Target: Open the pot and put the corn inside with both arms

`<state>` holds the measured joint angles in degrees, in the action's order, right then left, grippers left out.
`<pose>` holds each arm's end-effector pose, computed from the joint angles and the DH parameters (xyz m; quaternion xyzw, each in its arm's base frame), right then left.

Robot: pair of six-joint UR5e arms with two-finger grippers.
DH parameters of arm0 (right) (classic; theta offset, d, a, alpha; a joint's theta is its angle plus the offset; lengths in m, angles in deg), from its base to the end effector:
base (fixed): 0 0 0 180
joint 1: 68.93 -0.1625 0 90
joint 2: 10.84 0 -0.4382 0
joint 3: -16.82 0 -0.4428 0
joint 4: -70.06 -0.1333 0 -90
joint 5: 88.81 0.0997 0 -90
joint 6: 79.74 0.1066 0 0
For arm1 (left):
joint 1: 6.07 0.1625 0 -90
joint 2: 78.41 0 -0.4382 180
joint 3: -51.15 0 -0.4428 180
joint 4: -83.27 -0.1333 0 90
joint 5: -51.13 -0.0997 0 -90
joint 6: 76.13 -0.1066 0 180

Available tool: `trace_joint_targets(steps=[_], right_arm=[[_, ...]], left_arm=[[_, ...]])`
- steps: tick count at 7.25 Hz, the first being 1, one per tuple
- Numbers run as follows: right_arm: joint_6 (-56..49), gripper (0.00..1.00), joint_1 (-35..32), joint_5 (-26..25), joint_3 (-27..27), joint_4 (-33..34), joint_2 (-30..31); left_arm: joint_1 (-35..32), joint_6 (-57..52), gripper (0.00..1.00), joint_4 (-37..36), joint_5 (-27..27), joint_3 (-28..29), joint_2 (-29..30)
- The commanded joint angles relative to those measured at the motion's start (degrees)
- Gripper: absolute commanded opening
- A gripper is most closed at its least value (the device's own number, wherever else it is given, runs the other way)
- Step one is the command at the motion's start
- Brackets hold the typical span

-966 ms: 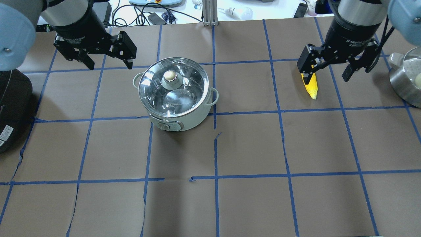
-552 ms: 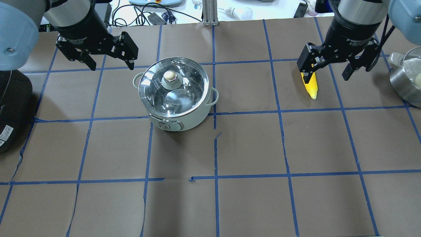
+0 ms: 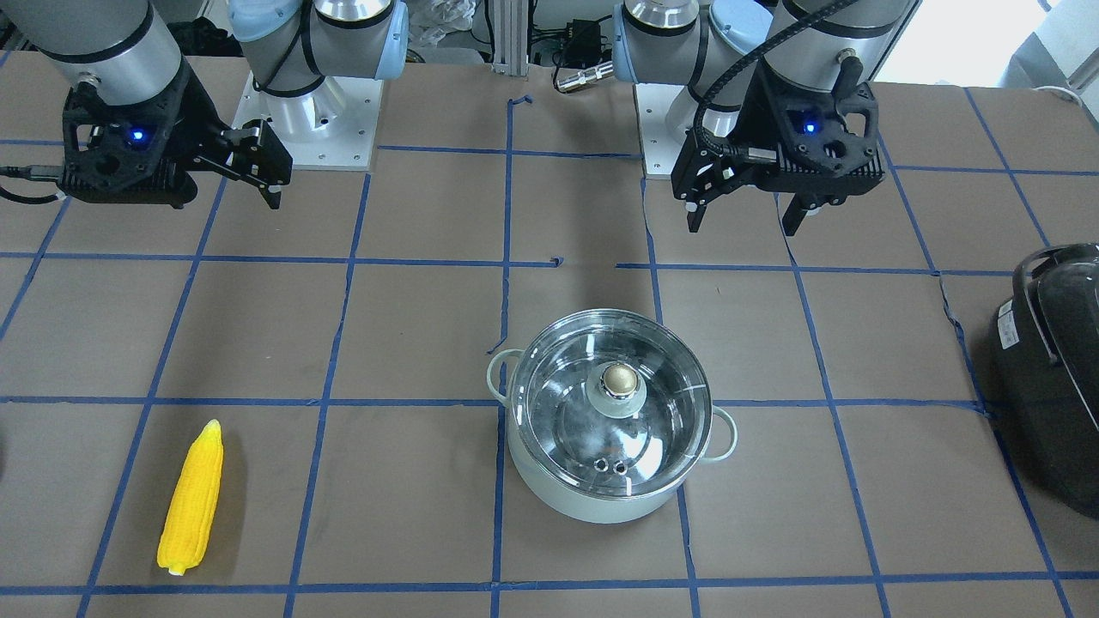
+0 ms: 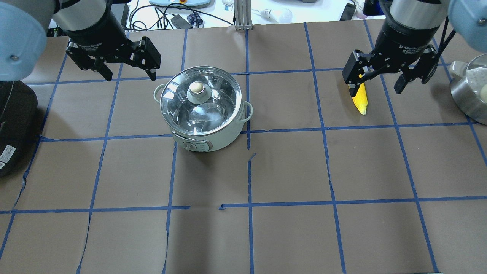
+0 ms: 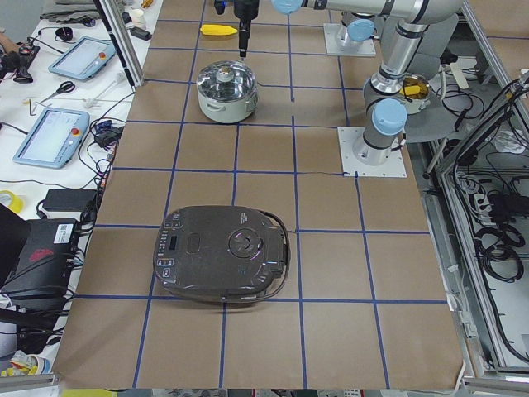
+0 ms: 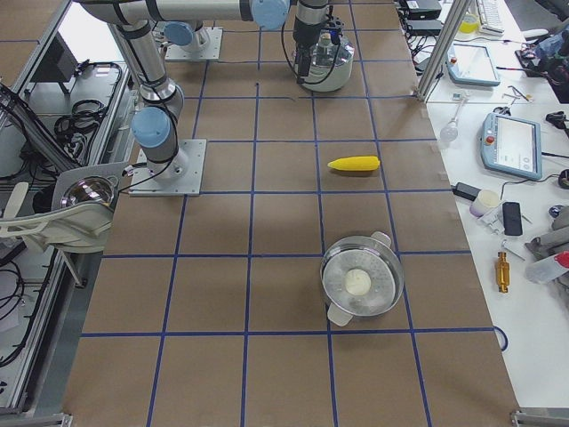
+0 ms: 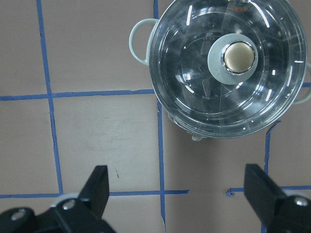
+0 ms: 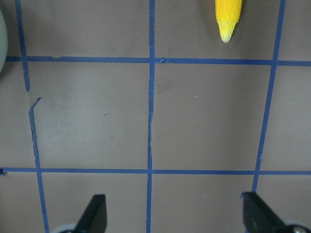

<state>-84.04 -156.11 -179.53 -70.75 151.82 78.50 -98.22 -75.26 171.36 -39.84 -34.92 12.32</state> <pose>0.1055 -0.5405 0.4972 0.0132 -0.9983 -0.0567 0.0028 -0.1523 -0.5512 0.5281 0.0108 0.9989 -0.0448 0.0073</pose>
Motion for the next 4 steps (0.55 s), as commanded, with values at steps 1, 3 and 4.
trace_joint_targets(steps=[1, 3, 4], right_arm=[[-0.01, 1.0, 0.0, 0.01, -0.15, -0.1, -0.13], [0.0, 1.0, 0.0, -0.69, -0.15, -0.1, -0.13], [0.08, 1.0, 0.0, 0.09, -0.15, -0.1, -0.13]], left_arm=[[0.39, -0.16, 1.0, -0.12, 0.09, 0.02, -0.28], [-0.23, 0.19, 1.0, -0.38, -0.17, 0.02, 0.76], [-0.14, 1.49, 1.0, -0.47, -0.09, 0.11, 0.95]])
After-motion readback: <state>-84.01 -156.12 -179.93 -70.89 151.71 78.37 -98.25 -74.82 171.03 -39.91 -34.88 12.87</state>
